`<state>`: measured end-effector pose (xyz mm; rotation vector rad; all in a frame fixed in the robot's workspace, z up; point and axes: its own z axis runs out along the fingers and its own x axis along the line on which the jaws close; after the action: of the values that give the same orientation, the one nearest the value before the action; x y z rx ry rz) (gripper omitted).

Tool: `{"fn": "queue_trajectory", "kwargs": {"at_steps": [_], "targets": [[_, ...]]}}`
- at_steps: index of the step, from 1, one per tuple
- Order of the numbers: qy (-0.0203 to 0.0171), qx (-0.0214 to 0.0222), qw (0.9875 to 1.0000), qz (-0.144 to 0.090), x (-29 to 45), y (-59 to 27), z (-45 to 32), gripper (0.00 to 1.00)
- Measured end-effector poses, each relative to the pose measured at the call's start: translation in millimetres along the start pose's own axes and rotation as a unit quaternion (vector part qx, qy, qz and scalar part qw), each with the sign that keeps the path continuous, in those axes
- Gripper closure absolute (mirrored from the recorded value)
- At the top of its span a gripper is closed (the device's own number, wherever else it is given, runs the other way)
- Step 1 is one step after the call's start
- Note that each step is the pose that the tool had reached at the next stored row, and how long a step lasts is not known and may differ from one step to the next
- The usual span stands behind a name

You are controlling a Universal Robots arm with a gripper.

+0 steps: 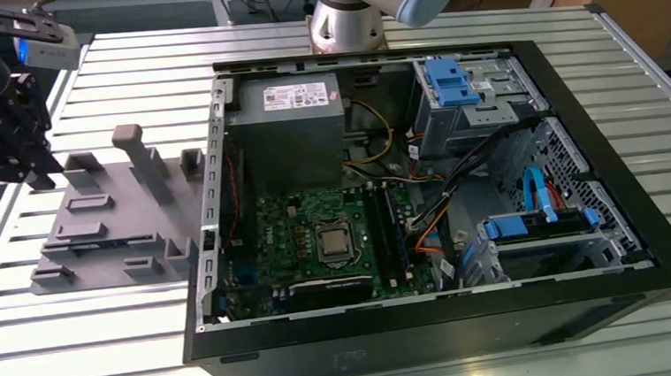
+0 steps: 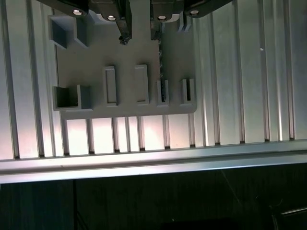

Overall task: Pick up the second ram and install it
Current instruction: 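Pick up the second ram and move it above second insertion slot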

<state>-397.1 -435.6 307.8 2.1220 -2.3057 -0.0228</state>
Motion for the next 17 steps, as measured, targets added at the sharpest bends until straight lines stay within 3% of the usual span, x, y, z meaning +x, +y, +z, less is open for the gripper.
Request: {"fn": "queue_trajectory", "kwargs": {"at_steps": [10, 12, 17], "targets": [[0.0001, 0.0003, 1.0000, 0.000, 0.4, -0.1, 3.2, 0.69], [0.0002, 0.0003, 1.0000, 0.000, 0.6, -0.1, 5.3, 0.63], [0.0002, 0.0003, 1.0000, 0.000, 1.5, -0.3, 12.7, 0.63]]}}
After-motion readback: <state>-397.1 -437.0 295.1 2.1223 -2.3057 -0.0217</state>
